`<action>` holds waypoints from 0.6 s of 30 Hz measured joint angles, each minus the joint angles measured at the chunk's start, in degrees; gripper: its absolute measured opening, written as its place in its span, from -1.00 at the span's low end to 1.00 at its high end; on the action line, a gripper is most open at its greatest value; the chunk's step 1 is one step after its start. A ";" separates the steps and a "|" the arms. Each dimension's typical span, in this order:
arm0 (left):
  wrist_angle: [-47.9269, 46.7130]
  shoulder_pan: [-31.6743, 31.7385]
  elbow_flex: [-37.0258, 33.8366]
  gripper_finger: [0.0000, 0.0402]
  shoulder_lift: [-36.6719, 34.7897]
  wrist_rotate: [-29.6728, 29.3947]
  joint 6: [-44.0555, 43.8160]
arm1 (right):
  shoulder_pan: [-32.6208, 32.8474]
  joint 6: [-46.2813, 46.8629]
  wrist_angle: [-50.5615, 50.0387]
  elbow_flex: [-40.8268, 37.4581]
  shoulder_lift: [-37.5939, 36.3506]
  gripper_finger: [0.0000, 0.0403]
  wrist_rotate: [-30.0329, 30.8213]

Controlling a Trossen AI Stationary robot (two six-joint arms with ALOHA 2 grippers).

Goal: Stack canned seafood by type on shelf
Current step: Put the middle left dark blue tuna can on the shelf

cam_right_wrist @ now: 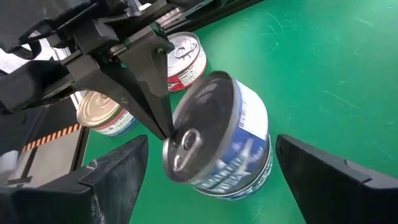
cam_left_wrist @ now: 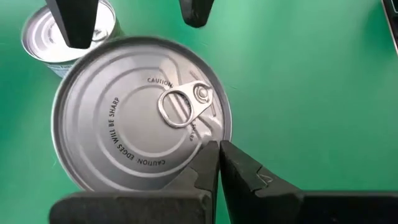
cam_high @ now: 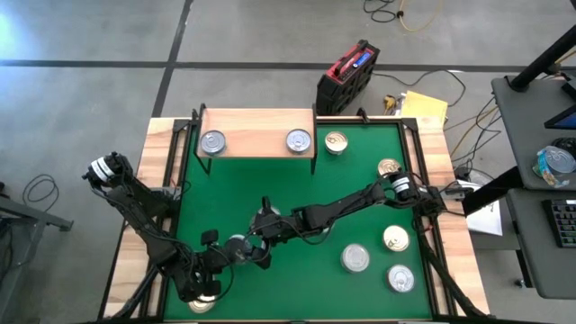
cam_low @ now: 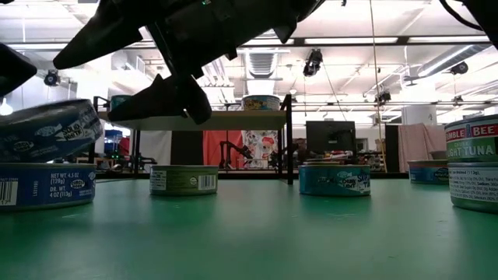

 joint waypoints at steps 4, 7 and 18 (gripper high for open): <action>0.26 0.00 -0.02 -1.00 -0.04 -0.72 0.00 | 0.00 -0.02 -0.04 0.00 0.00 0.66 0.10; 0.40 0.00 -0.02 -1.00 -0.04 -0.65 0.00 | 0.00 -0.02 0.01 0.00 0.04 0.64 0.15; 1.34 0.00 -0.04 -1.00 -0.07 -0.61 -0.24 | -0.76 0.13 2.23 0.30 3.44 0.67 0.20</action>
